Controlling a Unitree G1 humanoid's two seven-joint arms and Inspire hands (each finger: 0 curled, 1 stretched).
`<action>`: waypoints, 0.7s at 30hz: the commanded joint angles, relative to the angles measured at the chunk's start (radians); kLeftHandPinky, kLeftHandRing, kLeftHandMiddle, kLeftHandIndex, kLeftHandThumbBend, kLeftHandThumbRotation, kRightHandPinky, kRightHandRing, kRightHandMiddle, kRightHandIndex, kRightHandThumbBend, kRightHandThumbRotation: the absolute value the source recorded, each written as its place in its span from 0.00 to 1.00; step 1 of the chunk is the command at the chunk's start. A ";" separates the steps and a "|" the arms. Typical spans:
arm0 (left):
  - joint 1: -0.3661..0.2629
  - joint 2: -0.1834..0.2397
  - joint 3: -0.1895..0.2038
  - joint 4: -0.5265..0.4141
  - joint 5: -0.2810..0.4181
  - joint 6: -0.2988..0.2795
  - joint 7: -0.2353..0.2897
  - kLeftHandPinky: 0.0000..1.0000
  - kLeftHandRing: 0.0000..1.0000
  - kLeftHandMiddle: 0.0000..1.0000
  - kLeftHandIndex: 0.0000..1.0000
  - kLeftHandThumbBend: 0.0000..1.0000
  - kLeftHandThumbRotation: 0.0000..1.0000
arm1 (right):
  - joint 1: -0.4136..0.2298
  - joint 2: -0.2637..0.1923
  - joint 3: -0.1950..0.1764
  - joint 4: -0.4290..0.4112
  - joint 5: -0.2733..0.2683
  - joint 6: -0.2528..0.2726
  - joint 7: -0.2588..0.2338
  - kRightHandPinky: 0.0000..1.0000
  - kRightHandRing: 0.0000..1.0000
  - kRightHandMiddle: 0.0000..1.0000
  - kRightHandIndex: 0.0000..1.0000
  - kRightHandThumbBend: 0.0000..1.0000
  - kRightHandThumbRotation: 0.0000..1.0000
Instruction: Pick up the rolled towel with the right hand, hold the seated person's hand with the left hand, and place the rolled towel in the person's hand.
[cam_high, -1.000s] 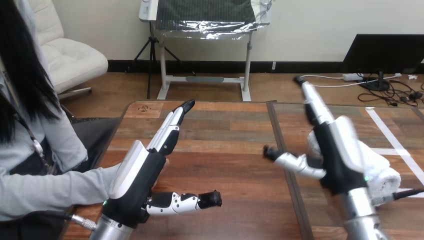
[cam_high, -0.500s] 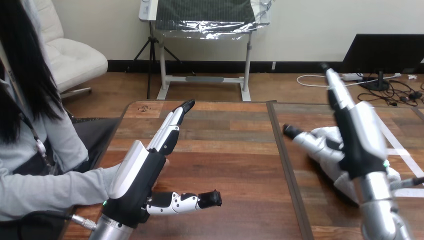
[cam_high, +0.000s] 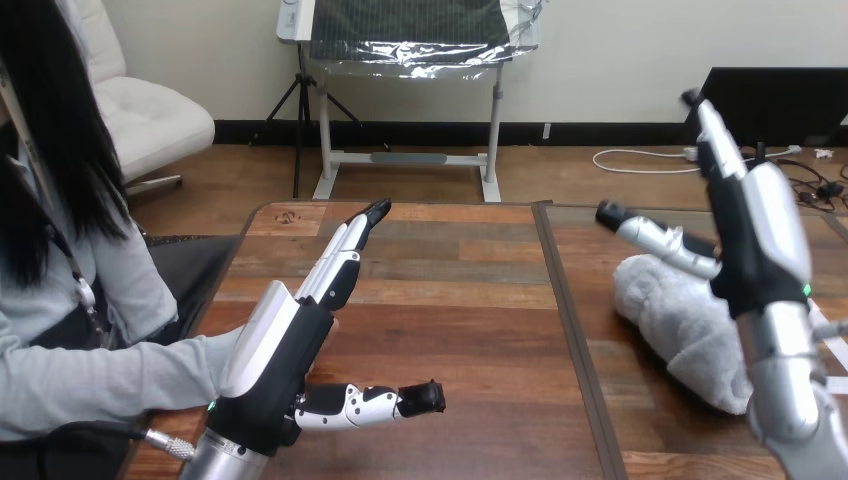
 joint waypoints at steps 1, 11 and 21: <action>-0.066 -0.008 0.000 -0.024 0.001 -0.006 0.016 0.96 1.00 1.00 1.00 1.00 0.61 | -0.122 -0.033 -0.023 -0.012 0.010 0.017 0.000 0.90 1.00 0.98 1.00 1.00 0.74; -0.065 -0.013 0.001 -0.027 0.002 -0.003 0.019 0.96 1.00 1.00 1.00 1.00 0.61 | -0.192 -0.054 -0.022 0.052 -0.006 0.079 0.008 0.88 1.00 0.98 0.98 1.00 0.69; -0.064 -0.016 0.002 -0.026 0.000 -0.001 0.018 0.96 1.00 1.00 1.00 1.00 0.61 | -0.288 -0.074 -0.002 0.172 -0.022 0.142 0.024 0.84 0.98 0.97 0.97 1.00 0.65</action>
